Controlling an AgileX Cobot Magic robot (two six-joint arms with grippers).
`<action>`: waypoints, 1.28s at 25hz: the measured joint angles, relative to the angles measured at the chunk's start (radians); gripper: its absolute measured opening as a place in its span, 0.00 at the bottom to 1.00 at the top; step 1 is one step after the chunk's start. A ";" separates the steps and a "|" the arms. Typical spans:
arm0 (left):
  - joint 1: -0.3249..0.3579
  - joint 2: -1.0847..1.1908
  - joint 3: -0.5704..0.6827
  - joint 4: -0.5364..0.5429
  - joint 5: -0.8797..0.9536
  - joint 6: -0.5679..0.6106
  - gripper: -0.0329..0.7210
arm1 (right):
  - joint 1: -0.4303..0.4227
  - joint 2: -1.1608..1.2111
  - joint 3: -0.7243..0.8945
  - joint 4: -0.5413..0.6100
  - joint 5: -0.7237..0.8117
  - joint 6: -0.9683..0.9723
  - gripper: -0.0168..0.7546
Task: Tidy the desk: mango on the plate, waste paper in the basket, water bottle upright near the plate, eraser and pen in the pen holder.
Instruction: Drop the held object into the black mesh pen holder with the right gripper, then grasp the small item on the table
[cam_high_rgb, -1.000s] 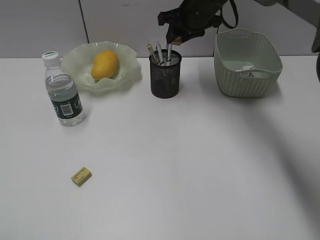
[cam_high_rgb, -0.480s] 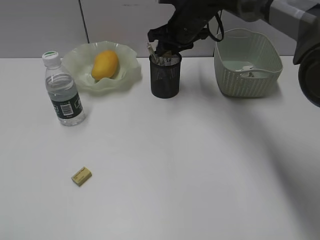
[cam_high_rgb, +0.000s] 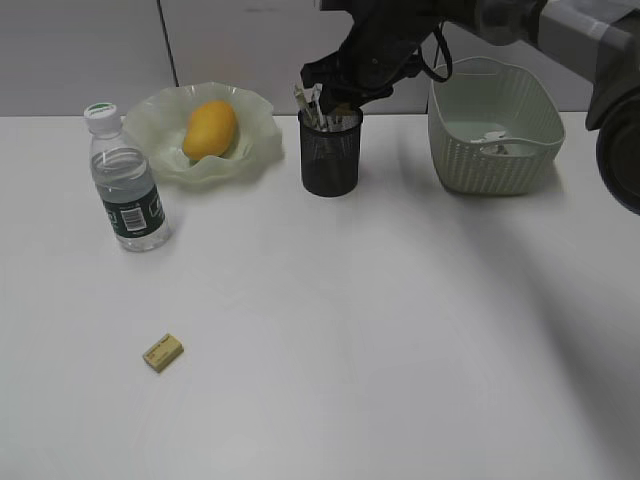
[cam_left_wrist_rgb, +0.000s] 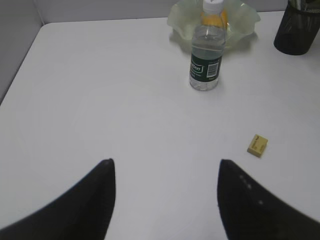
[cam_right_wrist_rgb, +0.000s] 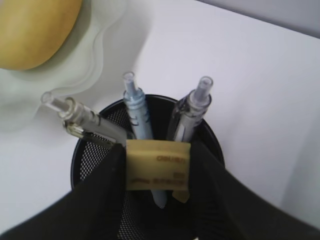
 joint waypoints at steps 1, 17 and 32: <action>0.000 0.000 0.000 0.000 0.000 0.000 0.69 | 0.000 0.000 0.000 -0.001 0.000 0.000 0.44; 0.000 0.000 0.000 0.000 0.000 0.000 0.69 | 0.000 0.000 -0.072 -0.002 0.124 -0.009 0.69; 0.000 0.000 0.000 0.000 0.000 0.000 0.69 | -0.034 -0.169 -0.201 -0.052 0.376 0.050 0.61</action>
